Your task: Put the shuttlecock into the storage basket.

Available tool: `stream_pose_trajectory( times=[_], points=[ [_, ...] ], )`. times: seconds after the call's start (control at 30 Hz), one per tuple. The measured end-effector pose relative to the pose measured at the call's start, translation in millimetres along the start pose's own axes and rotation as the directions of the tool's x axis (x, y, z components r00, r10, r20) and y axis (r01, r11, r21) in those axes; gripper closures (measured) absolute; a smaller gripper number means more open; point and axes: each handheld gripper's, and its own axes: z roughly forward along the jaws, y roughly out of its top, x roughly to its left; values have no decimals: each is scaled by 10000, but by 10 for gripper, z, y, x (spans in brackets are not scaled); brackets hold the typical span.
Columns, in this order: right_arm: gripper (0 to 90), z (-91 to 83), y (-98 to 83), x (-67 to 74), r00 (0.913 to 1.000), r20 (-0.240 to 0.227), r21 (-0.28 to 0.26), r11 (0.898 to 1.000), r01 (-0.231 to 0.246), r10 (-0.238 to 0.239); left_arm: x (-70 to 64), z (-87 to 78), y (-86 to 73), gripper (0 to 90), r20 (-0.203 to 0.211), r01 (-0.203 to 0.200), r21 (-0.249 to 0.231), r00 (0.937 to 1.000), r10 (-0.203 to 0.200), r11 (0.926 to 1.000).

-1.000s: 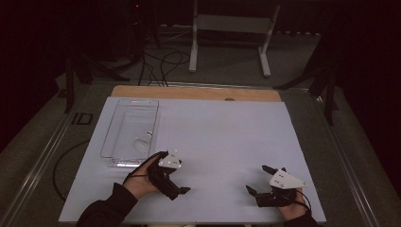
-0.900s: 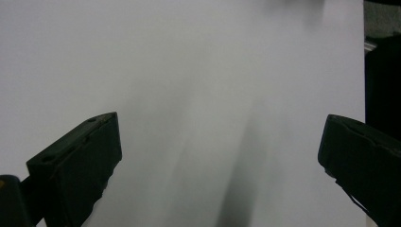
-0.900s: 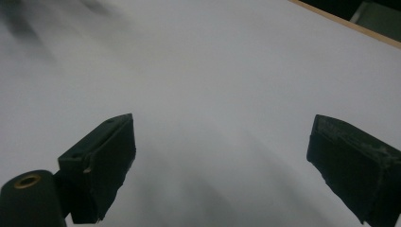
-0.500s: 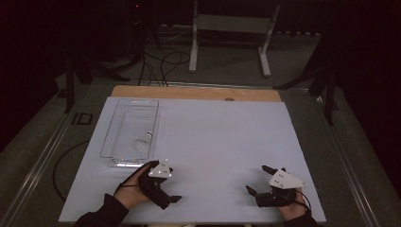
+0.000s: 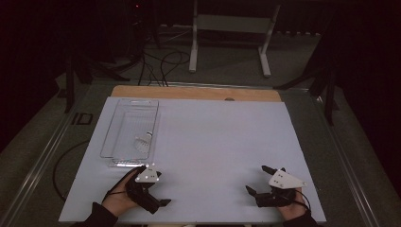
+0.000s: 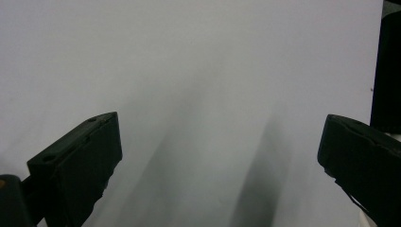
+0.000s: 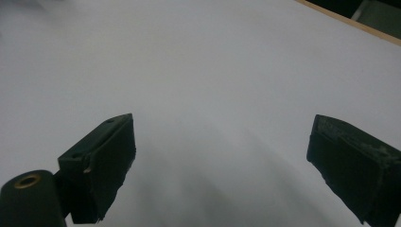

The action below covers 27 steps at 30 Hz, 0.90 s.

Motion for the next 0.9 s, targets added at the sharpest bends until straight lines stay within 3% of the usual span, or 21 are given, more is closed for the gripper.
stream_pose_trajectory(
  times=[0.23, 0.3, 0.43, 0.63, 0.9],
  points=[
    [86, -1, 1, 1, 10000, 6, -1, 10000, 23, -23, 20, -50, -68, 14, -398, 209, -252, 9990, -219, 9995],
    [86, -1, -1, -2, 10000, 11, 13, 10000, 17, -17, 18, -67, -105, 13, -859, 264, -366, 9959, -294, 9990],
    [86, 1, -1, -2, 10000, -4, 0, 10000, 17, -17, 26, -76, -133, 13, -886, 581, -584, 9941, -632, 9966],
    [86, 0, -4, -4, 10000, -17, 19, 10000, 10, -10, 1, -65, -166, 13, -1068, 296, -814, 9935, -382, 9962],
    [86, 1, -4, -2, 10000, -84, 16, 10000, 12, -12, 3, -39, -212, 13, -893, 292, -929, 9953, -375, 9953]
  ],
)
